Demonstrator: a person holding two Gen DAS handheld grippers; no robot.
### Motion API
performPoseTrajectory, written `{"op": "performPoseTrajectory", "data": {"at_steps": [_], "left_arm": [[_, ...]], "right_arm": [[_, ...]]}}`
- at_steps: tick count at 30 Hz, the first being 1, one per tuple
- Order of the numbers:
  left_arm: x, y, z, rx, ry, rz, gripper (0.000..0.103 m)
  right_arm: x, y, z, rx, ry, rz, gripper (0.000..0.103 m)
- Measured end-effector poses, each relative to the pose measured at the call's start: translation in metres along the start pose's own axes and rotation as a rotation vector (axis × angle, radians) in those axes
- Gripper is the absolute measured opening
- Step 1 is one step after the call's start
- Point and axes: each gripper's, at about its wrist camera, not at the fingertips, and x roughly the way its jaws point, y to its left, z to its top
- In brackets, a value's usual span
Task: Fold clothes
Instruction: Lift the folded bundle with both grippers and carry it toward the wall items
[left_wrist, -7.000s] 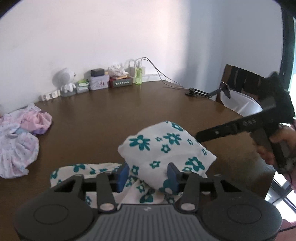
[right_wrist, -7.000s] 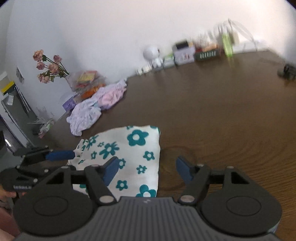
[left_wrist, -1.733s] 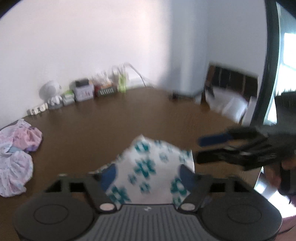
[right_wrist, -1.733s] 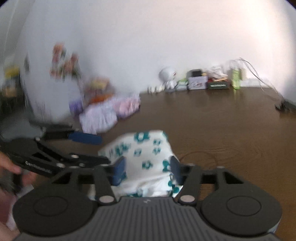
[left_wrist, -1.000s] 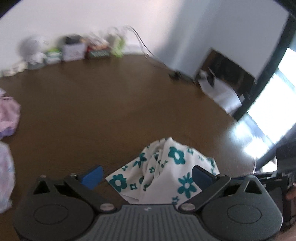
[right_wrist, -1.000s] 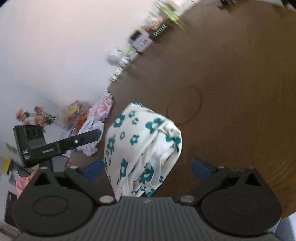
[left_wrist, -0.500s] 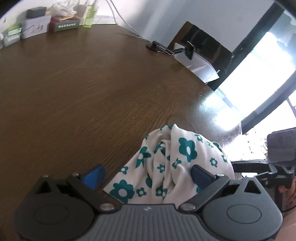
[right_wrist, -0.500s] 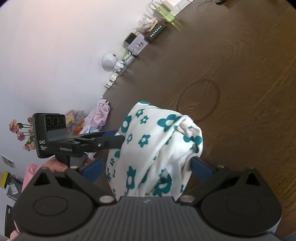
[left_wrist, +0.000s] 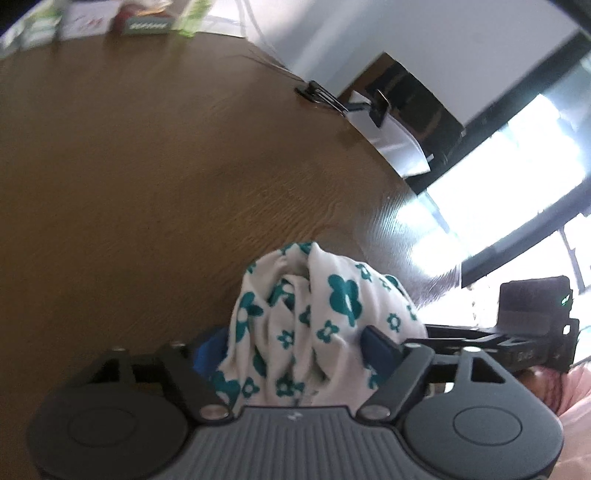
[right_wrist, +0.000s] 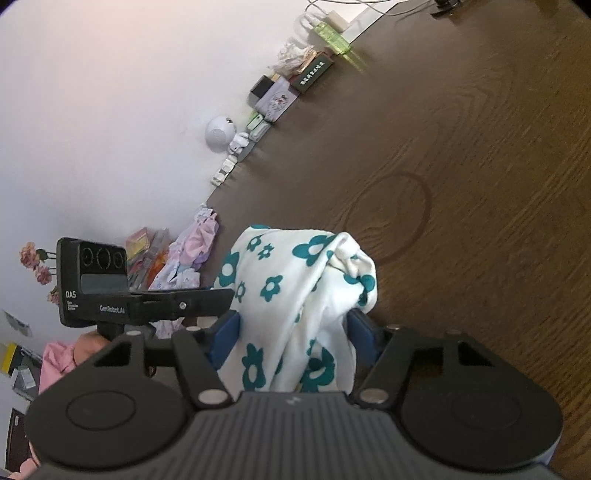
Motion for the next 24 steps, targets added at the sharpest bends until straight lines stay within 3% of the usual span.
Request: {"op": "performPoseTrajectory", "data": {"at_steps": [2,8,17,24], "left_arm": [[-0.004,0.001,-0.01,-0.066,-0.023,-0.011,0.064],[-0.013,-0.003,-0.043,-0.207,-0.148,-0.012,0.055],[-0.021,-0.032,-0.066,-0.259,-0.266,0.044,0.052],[-0.029,-0.046,-0.078,-0.296,-0.366,0.043,0.052]], "right_arm": [[0.001,-0.001,0.001,-0.008,0.007,0.008,0.059],[0.006,-0.009,0.008,-0.008,0.044,0.042,0.048],[0.008,-0.004,0.022,-0.082,0.1,0.087,0.036],[-0.002,0.011,0.043,-0.176,0.126,0.122,0.035]]}}
